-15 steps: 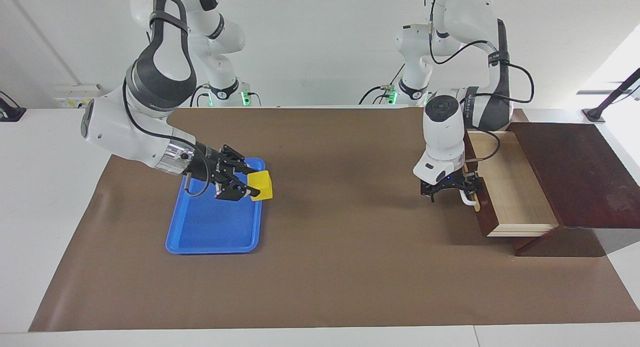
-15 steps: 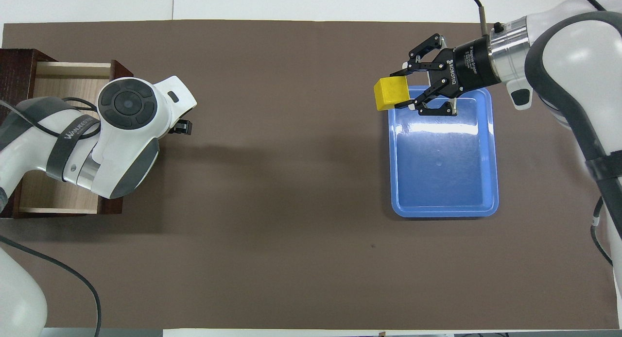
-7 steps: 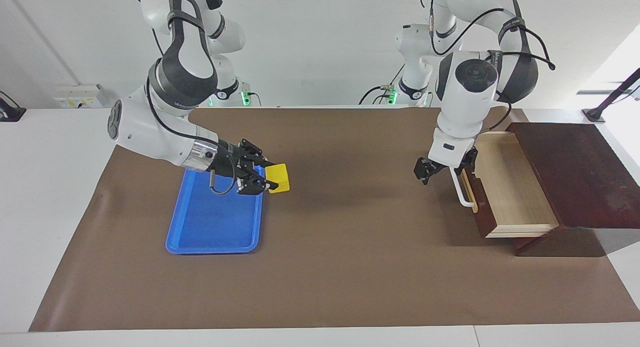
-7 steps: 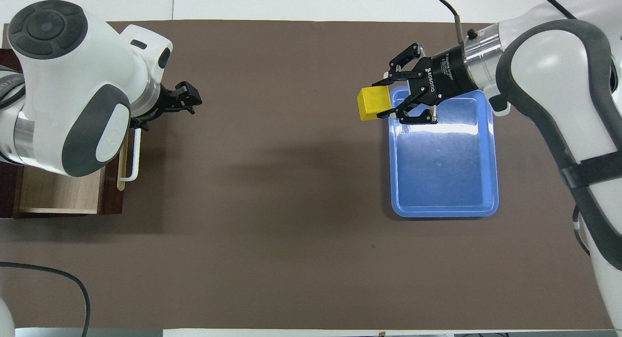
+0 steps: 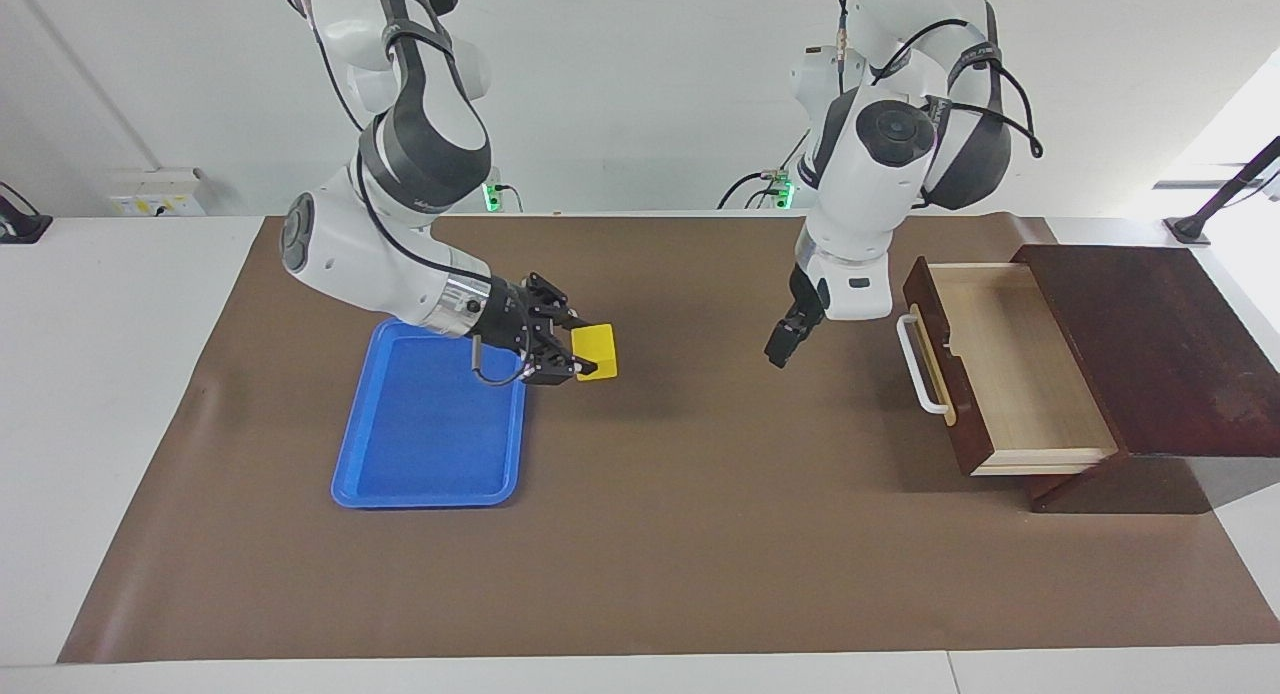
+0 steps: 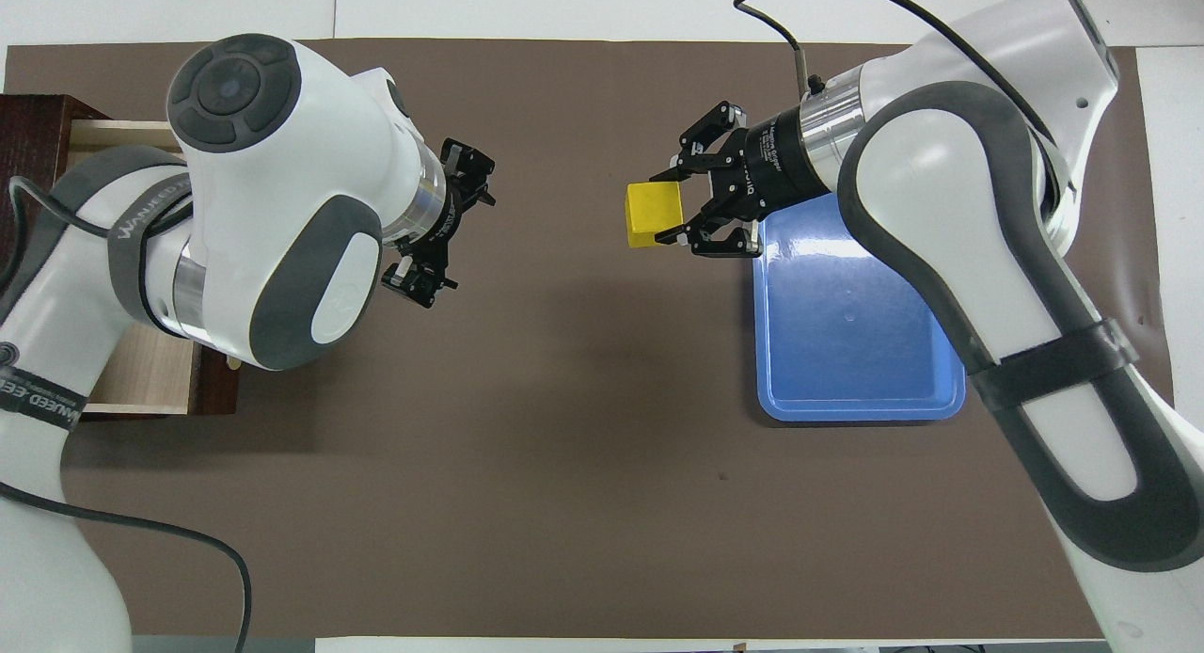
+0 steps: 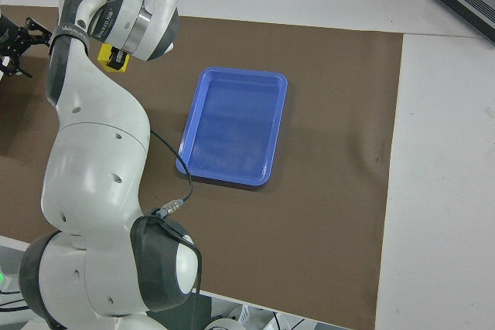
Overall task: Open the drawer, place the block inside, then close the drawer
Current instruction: 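Carry the cube toward the left gripper while the left gripper reaches toward it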
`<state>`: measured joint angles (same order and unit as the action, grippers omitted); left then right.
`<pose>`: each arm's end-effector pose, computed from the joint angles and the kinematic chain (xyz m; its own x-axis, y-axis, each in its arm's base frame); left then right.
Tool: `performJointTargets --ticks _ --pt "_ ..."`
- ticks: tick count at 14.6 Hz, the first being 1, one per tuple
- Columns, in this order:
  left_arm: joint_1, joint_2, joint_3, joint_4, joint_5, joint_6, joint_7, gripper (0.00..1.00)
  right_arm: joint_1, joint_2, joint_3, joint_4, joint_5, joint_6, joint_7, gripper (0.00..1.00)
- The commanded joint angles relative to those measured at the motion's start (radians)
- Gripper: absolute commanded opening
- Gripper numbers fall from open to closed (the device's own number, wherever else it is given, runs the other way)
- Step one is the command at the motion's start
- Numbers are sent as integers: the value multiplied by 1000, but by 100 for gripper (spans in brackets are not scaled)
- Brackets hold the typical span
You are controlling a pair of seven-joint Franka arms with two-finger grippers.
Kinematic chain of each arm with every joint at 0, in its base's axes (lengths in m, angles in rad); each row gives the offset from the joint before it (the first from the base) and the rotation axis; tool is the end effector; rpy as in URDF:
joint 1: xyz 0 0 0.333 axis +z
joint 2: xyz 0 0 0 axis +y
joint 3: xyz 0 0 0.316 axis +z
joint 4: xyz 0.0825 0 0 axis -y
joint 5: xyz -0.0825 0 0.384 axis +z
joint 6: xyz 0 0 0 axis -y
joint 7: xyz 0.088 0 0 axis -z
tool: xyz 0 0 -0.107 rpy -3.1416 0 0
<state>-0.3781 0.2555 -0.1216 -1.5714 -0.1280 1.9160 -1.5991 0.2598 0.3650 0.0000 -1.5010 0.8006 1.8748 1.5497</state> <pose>0.5691 -0.3121 0.5036 0.4160 0.8958 -0.1563 0.9093 -0.4079 0.0824 0.6402 0.2264 0.4817 -0.0019 -0.7255 -0.6882 -0.9963 -0.0578 0.0637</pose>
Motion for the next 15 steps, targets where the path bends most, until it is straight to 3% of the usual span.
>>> performJointTargets --ticks 1,7,12,15 --pt "-27 56 17 97 -90 20 -337 100 21 -17 -2 -34 -15 39 41 0" --pt "-94 54 14 48 -154 190 -427 100 45 -26 -2 -51 -15 61 69 0" --pt "-123 57 16 4 -173 204 -464 100 75 -24 0 -50 -18 110 50 0" --pt "-128 80 16 8 -171 285 -536 100 84 -26 0 -51 -18 115 21 0"
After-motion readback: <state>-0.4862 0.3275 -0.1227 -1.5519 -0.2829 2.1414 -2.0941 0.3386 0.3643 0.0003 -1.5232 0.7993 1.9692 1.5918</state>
